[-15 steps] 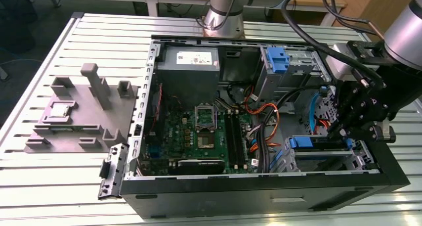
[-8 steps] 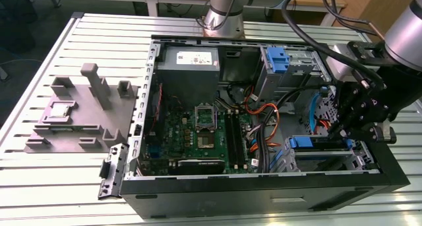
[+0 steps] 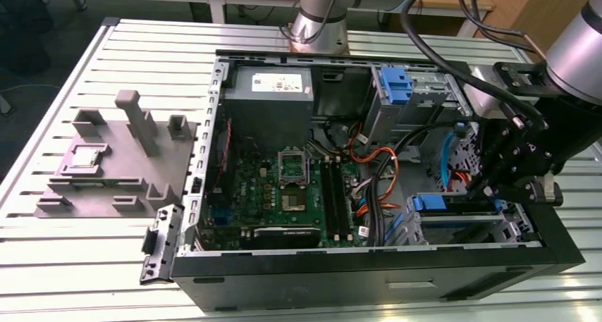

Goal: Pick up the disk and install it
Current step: 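Insert the first disk wire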

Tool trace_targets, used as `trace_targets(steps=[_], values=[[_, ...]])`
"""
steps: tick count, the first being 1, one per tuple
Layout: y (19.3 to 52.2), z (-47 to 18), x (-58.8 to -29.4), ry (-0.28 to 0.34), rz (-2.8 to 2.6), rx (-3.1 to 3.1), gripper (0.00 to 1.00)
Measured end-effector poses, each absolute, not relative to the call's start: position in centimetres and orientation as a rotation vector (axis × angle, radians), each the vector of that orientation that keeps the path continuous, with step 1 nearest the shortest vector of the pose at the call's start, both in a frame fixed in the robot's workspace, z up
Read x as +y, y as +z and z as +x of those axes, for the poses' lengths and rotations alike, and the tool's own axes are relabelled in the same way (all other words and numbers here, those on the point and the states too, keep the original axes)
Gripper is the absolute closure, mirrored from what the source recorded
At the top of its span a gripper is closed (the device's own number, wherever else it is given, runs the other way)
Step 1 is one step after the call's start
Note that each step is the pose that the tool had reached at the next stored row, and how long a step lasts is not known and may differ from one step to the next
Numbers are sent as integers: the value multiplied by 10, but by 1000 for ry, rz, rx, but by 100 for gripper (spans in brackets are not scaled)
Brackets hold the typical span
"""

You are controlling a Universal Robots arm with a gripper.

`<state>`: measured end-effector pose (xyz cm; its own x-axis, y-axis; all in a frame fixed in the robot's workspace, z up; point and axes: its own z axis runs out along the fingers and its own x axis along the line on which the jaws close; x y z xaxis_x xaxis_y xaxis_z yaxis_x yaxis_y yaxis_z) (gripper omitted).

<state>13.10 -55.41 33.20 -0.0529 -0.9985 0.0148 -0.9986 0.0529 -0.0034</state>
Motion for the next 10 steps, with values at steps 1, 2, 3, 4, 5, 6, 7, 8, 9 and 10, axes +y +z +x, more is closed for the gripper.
trace_targets(steps=[1,2,3,4,5,6,7,8,9,10], values=[[332,131,-554,20,2156,-2273,83],[331,131,-554,20,2156,-2273,83],[330,131,-554,20,2156,-2273,83],[329,131,-554,20,2156,-2273,83],[328,131,-554,20,2156,-2273,83],[328,131,-554,21,2156,-2273,83],[327,131,-554,21,2156,-2273,83],[327,131,-554,21,2156,-2273,83],[327,131,-554,20,2156,-2273,83],[327,131,-554,20,2156,-2273,83]])
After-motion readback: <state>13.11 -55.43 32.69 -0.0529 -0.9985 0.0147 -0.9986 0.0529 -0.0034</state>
